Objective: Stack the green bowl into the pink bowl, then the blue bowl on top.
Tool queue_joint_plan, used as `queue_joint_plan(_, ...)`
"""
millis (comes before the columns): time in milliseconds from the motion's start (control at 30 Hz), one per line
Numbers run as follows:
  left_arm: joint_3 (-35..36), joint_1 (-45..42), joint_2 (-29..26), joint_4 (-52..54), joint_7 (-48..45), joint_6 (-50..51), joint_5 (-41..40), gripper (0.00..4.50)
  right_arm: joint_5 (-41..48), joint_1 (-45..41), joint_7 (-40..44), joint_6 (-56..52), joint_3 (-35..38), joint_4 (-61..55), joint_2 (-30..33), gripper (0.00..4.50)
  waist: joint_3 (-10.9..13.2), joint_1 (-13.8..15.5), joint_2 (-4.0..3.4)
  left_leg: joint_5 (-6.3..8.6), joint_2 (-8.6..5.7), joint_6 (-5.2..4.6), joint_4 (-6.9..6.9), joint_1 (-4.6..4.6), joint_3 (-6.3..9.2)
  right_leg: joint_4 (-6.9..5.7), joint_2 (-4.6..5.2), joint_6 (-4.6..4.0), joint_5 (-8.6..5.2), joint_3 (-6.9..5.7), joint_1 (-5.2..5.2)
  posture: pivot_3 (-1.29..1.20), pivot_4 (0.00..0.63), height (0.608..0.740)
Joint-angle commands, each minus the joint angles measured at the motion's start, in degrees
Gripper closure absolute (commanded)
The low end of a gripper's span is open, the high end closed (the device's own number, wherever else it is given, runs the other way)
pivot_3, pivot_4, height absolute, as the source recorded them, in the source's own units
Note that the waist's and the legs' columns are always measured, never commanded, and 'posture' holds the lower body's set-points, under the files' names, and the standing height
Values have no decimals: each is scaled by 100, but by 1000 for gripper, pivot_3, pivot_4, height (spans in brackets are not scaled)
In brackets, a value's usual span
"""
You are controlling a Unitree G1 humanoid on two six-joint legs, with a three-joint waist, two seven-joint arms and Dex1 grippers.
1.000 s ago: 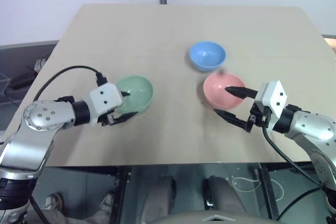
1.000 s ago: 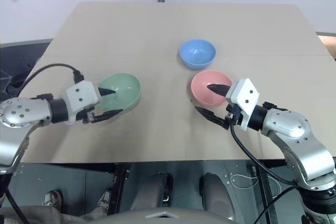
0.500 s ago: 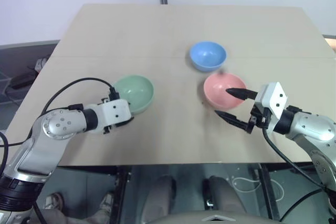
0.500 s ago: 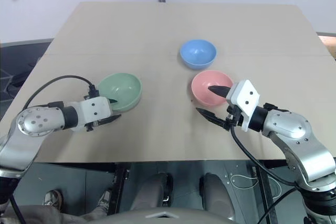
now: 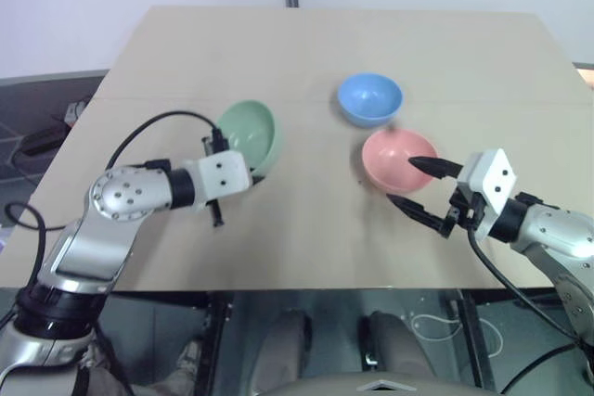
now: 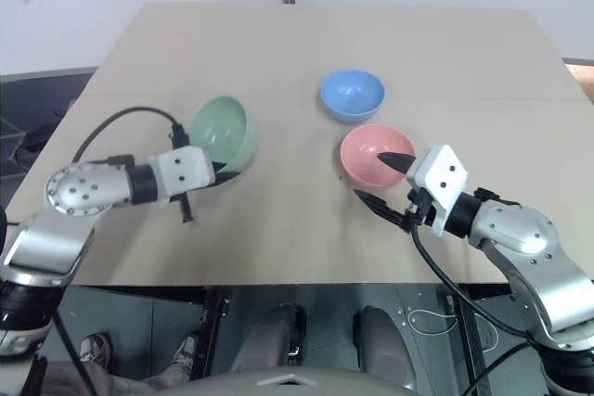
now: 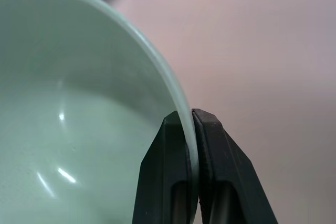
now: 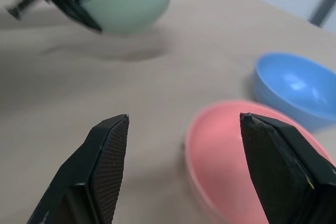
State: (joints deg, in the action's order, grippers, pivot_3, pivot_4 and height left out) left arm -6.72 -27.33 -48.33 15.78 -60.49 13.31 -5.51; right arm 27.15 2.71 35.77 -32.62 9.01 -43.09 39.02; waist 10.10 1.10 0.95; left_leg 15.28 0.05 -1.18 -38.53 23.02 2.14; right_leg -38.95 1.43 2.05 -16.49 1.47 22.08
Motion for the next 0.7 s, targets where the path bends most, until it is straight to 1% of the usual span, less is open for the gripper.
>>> queue_joint_plan(33,-682,-1150,643,-645,-648,-382,-160,4422,-56,742,-337,0,684,-611,-136,756,-2,-14,3,0,2,0,-5,0,-1,1,-1,1,0,1,-1,0,150,740)
queue_joint_plan(133,-1245,-2068,1368,-1762,-1105,-1245,57,4422,-157,1497,-625,-1,1054,-984,-375,756,-3,-29,4,0,-2,-1,-11,-9,-8,0,-5,3,0,8,-16,0,150,740)
queue_joint_plan(200,-1530,-2575,1794,-2590,-1297,-1874,255,4422,-293,1866,-768,36,1136,-1185,-492,756,-4,-90,-1,0,4,-1,-14,-14,-13,-2,-15,2,0,17,-15,0,150,740)
queue_joint_plan(300,-1814,-3148,2363,-3813,-1447,-2931,518,4422,-453,2158,-979,66,1101,-1414,-660,756,-4,-142,-1,0,10,-1,-14,-18,-15,-6,-32,2,0,29,-15,0,150,740)
queue_joint_plan(367,-1924,-3469,2676,-4593,-1475,-3450,692,4422,-549,2209,-1082,40,1000,-1535,-713,756,-4,-191,-1,0,12,-1,-14,-21,-15,-7,-39,2,0,32,-14,0,150,740)
queue_joint_plan(400,-1978,-3591,2786,-4949,-1436,-3785,824,3709,-586,2222,-1129,27,946,-1589,-740,756,-4,-209,-1,0,13,-1,-14,-22,-16,-8,-39,2,0,35,-15,0,150,740)
queue_joint_plan(433,-2021,-3680,2890,-5214,-1502,-4004,877,3376,-612,2231,-1168,15,915,-1630,-759,756,-4,-215,-1,0,13,-1,-14,-22,-18,-7,-41,3,-1,38,-14,0,150,740)
queue_joint_plan(500,-2015,-3785,3034,-5519,-1593,-4282,878,2402,-657,2256,-1210,22,861,-1680,-776,756,-4,-210,-1,1,13,-1,-13,-23,-18,-7,-42,3,-1,40,-14,0,150,740)
queue_joint_plan(533,-1988,-3812,3063,-5598,-1603,-4408,880,2001,-666,2266,-1220,33,847,-1688,-780,756,-4,-207,-1,1,13,-1,-13,-22,-17,-7,-42,2,-1,39,-13,0,150,740)
queue_joint_plan(567,-1907,-3826,3066,-5606,-1589,-4413,832,1392,-665,2270,-1225,47,839,-1691,-779,756,-4,-206,0,1,13,-1,-13,-19,-17,-6,-42,2,-1,39,-12,0,150,740)
queue_joint_plan(600,-1821,-3840,3053,-5595,-1580,-4410,773,964,-653,2261,-1229,50,841,-1691,-780,756,-4,-200,0,1,14,-1,-13,-17,-16,-4,-41,2,-1,38,-12,0,150,740)
queue_joint_plan(700,-1474,-3904,2857,-5495,-1534,-4068,552,964,-570,2114,-1210,29,858,-1659,-795,756,-4,-187,0,0,13,-1,-14,-14,-16,-3,-38,2,-1,38,-11,0,150,740)
